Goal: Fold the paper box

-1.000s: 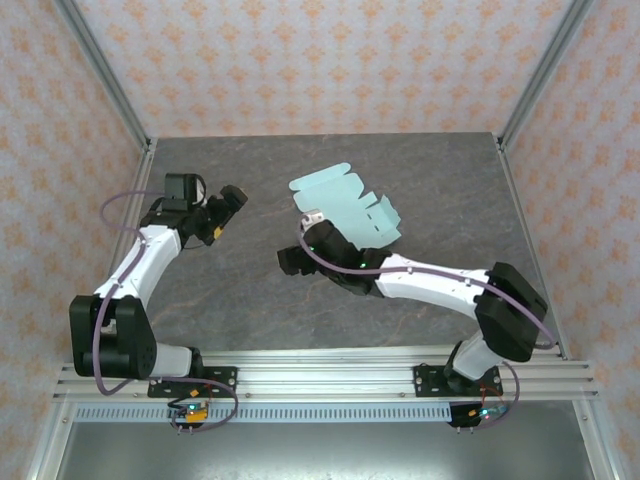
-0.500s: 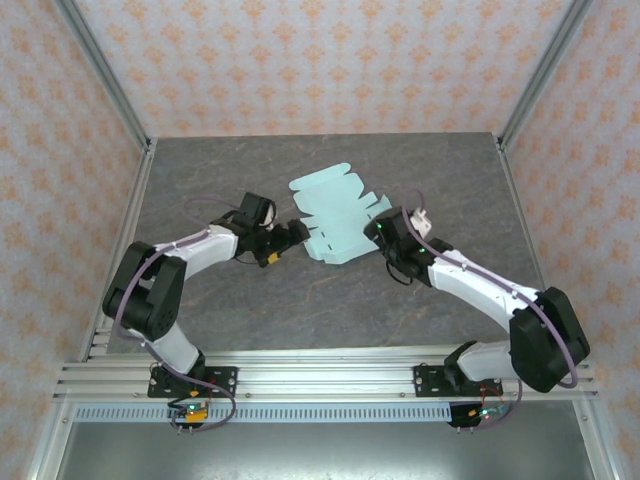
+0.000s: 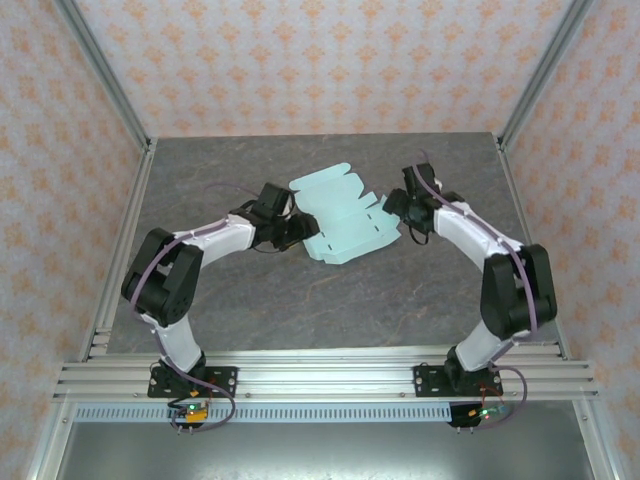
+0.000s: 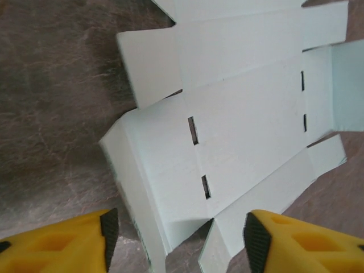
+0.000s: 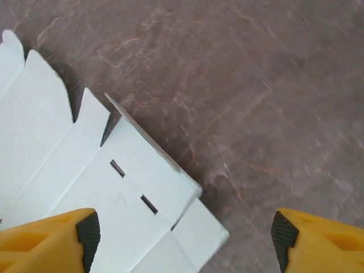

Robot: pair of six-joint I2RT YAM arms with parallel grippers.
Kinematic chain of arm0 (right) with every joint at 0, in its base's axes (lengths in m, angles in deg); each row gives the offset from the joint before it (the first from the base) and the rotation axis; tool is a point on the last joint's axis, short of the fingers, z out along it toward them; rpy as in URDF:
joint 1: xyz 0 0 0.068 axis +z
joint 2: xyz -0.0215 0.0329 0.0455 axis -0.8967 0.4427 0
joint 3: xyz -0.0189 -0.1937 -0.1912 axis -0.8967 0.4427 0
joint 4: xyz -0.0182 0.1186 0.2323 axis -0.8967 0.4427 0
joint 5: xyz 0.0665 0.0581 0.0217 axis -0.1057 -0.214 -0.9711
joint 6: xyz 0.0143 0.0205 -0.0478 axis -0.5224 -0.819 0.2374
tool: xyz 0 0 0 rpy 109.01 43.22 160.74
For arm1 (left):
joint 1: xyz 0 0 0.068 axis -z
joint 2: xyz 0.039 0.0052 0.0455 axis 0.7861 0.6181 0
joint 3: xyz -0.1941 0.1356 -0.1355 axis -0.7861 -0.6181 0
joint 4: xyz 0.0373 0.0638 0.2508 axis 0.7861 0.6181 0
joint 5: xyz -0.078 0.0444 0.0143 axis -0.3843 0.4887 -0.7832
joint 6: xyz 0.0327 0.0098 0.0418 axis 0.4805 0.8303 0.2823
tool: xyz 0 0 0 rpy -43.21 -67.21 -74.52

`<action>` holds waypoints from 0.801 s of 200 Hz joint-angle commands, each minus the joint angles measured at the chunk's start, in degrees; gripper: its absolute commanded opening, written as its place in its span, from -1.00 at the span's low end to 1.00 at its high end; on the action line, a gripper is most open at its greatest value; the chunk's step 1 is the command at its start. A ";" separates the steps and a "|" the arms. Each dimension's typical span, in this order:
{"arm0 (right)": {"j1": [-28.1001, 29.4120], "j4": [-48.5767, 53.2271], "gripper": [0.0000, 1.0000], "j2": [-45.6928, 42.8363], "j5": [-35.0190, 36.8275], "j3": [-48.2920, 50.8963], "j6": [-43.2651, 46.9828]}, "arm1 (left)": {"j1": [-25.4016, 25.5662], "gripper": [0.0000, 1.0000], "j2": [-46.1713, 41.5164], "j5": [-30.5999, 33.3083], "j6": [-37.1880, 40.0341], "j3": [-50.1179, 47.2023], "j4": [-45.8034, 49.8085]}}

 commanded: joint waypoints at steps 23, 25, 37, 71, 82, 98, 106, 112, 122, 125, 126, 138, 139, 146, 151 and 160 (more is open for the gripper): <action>0.05 6.67 0.58 5.69 -2.91 -6.47 12.33 | 1.48 -0.03 5.28 2.91 5.95 4.23 4.52; 0.07 6.62 0.58 5.65 -2.91 -6.46 12.02 | 1.46 -0.05 5.48 2.89 6.05 4.28 4.62; 0.13 6.44 0.59 5.00 -2.53 -6.32 9.47 | 1.43 -0.13 6.11 3.07 6.35 3.94 4.23; 0.13 15.84 0.60 1.24 -0.82 -5.65 -11.77 | 1.43 -0.55 6.13 0.68 3.98 1.66 0.51; 0.56 14.88 0.61 -1.73 -5.13 -0.95 -20.42 | 1.47 -0.65 6.00 -1.58 1.81 1.54 -0.10; 3.53 4.63 0.60 -8.26 -8.11 9.85 -30.09 | 1.56 -0.74 5.96 -5.72 -2.54 -0.30 -4.04; 5.64 -1.03 0.61 -10.90 -8.45 14.58 -33.69 | 1.72 -0.83 6.06 -7.49 -4.89 -1.55 -6.48; 7.04 -5.33 0.61 -12.00 -8.53 17.48 -35.83 | 1.75 -0.86 6.20 -8.87 -6.70 -2.42 -8.13; 9.11 -9.65 0.61 -12.44 -8.91 20.48 -39.40 | 1.95 -0.94 6.40 -10.52 -9.54 -3.49 -9.87; 9.47 -10.46 0.61 -12.21 -9.15 21.21 -40.49 | 2.00 -0.96 6.40 -11.03 -10.31 -3.78 -10.37; 9.56 -10.72 0.61 -12.12 -9.24 21.41 -40.84 | 2.00 -0.96 6.40 -11.16 -10.55 -3.87 -10.50; 10.66 -14.03 0.60 -11.14 -10.90 23.80 -44.87 | 1.94 -1.00 6.29 -12.33 -14.13 -5.43 -13.09; 10.73 -14.35 0.60 -11.10 -10.99 23.93 -45.14 | 1.93 -1.00 6.21 -12.34 -14.39 -5.58 -13.36; 11.26 -15.62 0.59 -10.66 -11.49 24.77 -46.66 | 2.00 -1.00 5.77 -12.37 -16.01 -6.66 -14.63; 11.55 -15.62 0.59 -10.59 -11.53 25.02 -47.52 | 2.03 -1.00 5.17 -12.12 -16.94 -7.23 -15.33; 12.23 -14.58 0.58 -10.84 -10.78 24.83 -48.37 | 2.08 -1.00 4.29 -11.23 -18.24 -8.05 -15.51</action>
